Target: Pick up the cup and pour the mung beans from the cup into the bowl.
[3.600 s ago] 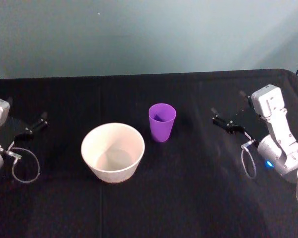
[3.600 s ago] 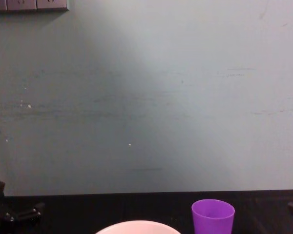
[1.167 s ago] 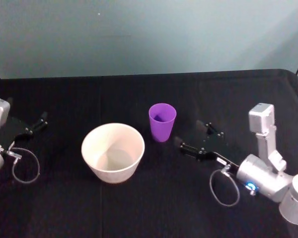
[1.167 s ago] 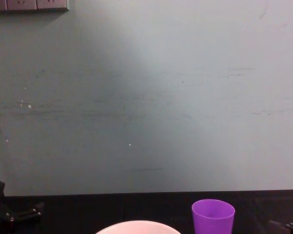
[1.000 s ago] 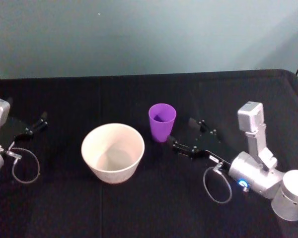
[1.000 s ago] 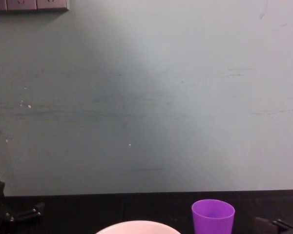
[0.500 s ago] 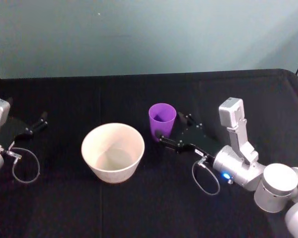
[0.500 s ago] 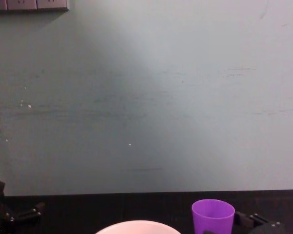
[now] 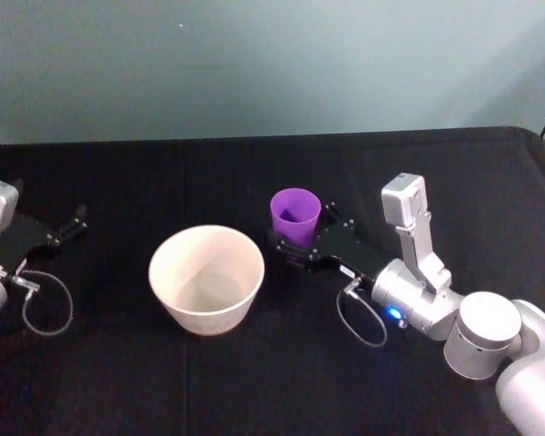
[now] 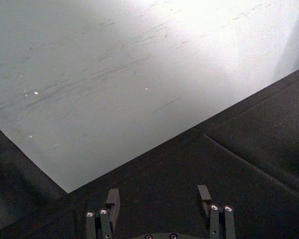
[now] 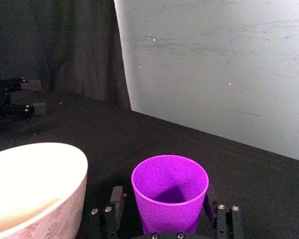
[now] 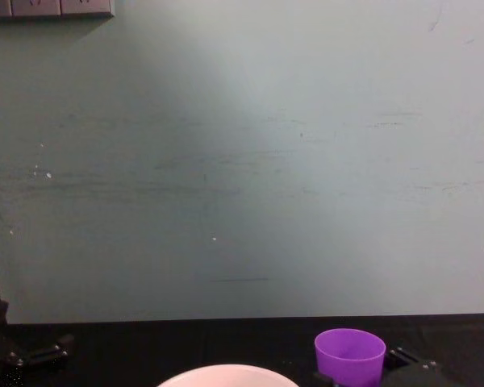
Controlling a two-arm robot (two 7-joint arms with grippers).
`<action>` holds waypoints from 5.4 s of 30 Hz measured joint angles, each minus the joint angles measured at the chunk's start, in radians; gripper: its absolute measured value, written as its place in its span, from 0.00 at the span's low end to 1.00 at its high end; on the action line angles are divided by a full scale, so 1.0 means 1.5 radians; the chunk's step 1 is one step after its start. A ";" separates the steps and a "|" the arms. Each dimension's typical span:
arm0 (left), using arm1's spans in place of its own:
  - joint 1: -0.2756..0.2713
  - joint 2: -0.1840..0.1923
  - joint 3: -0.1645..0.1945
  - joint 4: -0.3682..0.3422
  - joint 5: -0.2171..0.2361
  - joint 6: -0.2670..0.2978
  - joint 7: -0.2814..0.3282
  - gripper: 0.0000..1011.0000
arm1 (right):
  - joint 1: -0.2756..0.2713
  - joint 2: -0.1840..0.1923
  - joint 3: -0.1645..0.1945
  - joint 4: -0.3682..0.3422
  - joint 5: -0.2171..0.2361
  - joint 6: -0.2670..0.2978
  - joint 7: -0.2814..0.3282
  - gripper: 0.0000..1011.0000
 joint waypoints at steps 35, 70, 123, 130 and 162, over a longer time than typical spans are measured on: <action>0.000 0.000 0.000 0.000 0.000 0.000 0.000 1.00 | -0.002 -0.017 0.020 -0.005 -0.025 0.007 -0.004 0.85; 0.000 0.000 0.000 0.000 0.000 0.000 0.000 1.00 | -0.066 0.079 0.099 -0.336 0.066 0.278 -0.033 0.73; 0.000 0.000 0.000 0.000 0.000 0.000 0.000 1.00 | -0.053 0.118 0.107 -0.423 0.080 0.357 -0.070 0.73; 0.000 0.000 0.000 0.000 0.000 0.000 0.000 1.00 | -0.053 0.117 0.107 -0.423 0.080 0.357 -0.070 0.73; 0.000 0.000 0.000 0.000 0.000 0.000 0.000 1.00 | -0.053 0.117 0.107 -0.423 0.080 0.357 -0.070 0.73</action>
